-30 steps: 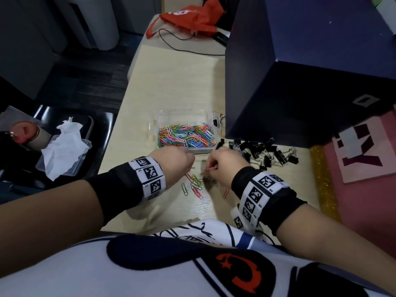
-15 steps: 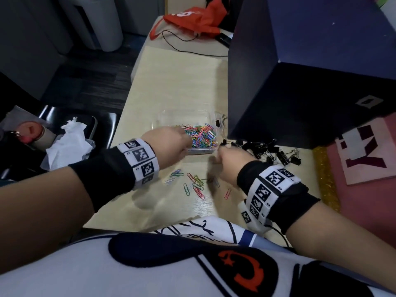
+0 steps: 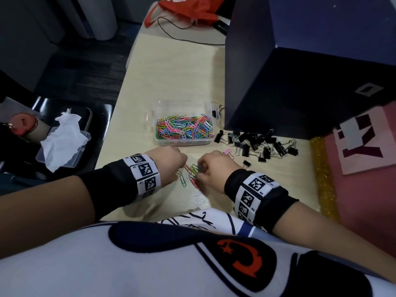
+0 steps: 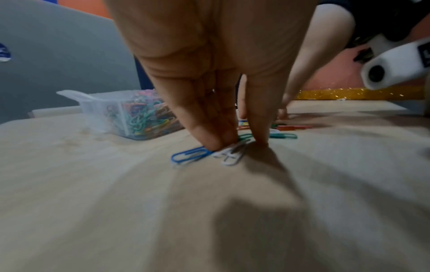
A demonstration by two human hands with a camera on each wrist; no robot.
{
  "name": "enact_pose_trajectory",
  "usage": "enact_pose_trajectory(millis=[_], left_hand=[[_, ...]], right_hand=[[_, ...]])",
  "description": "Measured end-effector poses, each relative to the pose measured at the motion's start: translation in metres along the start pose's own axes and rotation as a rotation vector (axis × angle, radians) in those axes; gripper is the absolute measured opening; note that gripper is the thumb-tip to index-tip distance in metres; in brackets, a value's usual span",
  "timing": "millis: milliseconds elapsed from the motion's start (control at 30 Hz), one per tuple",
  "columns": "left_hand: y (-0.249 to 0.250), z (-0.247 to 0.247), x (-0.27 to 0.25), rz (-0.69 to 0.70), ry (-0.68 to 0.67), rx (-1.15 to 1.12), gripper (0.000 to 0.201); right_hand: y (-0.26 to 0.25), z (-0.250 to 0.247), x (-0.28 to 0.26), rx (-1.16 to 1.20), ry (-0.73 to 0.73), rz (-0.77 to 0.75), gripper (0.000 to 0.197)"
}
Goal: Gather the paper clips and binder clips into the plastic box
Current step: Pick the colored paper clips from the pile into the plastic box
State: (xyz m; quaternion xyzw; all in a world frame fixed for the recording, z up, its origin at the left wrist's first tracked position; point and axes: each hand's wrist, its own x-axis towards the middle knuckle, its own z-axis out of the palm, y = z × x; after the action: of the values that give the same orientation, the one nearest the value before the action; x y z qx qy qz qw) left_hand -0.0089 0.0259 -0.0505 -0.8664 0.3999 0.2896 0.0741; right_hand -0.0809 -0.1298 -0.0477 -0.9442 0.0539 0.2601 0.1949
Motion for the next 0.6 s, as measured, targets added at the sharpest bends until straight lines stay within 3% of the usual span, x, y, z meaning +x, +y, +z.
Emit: enact_pose_trajectory(millis=[67, 133, 233, 300, 467, 600], left_hand=[[-0.004, -0.002, -0.002, -0.007, -0.007, -0.004, 0.036], [-0.008, -0.004, -0.004, -0.033, -0.039, 0.015, 0.042], [-0.012, -0.004, -0.005, -0.062, -0.083, 0.055, 0.044], [-0.013, -0.003, -0.005, -0.066, -0.080, 0.054, 0.034], [-0.011, -0.001, -0.005, -0.068, -0.018, 0.021, 0.016], [-0.011, -0.002, -0.001, -0.066, 0.015, -0.005, 0.024]], right_hand=[[-0.005, 0.005, -0.002, -0.043, -0.044, -0.072, 0.067], [-0.009, 0.010, -0.002, -0.141, -0.045, -0.169, 0.071], [-0.011, 0.011, 0.000, -0.200, -0.026, -0.252, 0.051], [-0.011, 0.009, 0.002, -0.199, -0.038, -0.254, 0.042], [-0.006, 0.003, 0.008, -0.227, -0.001, -0.193, 0.030], [0.001, -0.005, 0.012, -0.161, 0.025, -0.125, 0.025]])
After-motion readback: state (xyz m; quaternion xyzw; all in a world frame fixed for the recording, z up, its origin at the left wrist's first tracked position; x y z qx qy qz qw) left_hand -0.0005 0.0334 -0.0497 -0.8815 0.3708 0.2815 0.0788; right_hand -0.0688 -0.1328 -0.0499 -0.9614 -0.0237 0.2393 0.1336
